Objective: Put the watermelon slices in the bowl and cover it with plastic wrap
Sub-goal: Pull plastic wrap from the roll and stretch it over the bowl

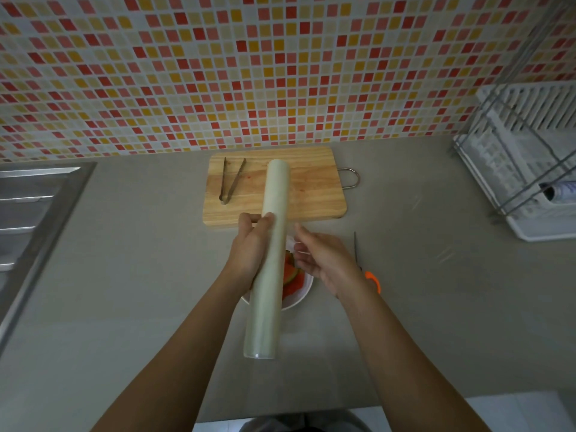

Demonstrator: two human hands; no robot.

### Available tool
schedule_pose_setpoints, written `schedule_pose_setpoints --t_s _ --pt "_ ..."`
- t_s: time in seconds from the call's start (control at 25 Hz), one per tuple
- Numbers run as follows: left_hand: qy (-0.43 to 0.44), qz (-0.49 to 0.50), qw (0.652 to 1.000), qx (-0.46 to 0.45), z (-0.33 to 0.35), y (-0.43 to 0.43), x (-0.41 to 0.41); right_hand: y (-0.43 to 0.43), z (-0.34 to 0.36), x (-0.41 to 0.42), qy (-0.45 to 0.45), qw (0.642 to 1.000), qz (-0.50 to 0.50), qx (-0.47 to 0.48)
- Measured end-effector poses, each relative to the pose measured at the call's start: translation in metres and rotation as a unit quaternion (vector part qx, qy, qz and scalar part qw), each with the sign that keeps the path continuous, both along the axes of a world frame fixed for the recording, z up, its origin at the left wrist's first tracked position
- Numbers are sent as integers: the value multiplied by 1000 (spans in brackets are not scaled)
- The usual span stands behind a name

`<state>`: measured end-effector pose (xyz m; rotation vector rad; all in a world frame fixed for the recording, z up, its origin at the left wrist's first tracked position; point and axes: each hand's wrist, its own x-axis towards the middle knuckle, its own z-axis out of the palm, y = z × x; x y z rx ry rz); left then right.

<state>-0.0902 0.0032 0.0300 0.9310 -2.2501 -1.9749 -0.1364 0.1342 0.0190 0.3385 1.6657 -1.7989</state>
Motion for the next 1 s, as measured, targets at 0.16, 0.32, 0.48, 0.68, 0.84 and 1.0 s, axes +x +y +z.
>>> schedule_pose_setpoints --t_s 0.16,0.32,0.48,0.68,0.84,1.0 --pt "23 -27 999 -37 -1 1 1 -3 -1 1 53 998 4 -20" --pt "22 -24 999 7 -1 -2 0 1 -4 -2 37 999 26 -19" --pt "15 -15 998 55 -6 -7 -3 5 -2 -6 7 1000 -15 23" --pt "30 8 999 15 -8 -7 -6 7 2 5 1 999 46 29" --pt "40 -4 999 -14 -7 -2 -9 -1 1 7 48 998 31 14" --pt "51 -9 998 -42 -6 3 -12 0 -2 5 104 993 49 34"
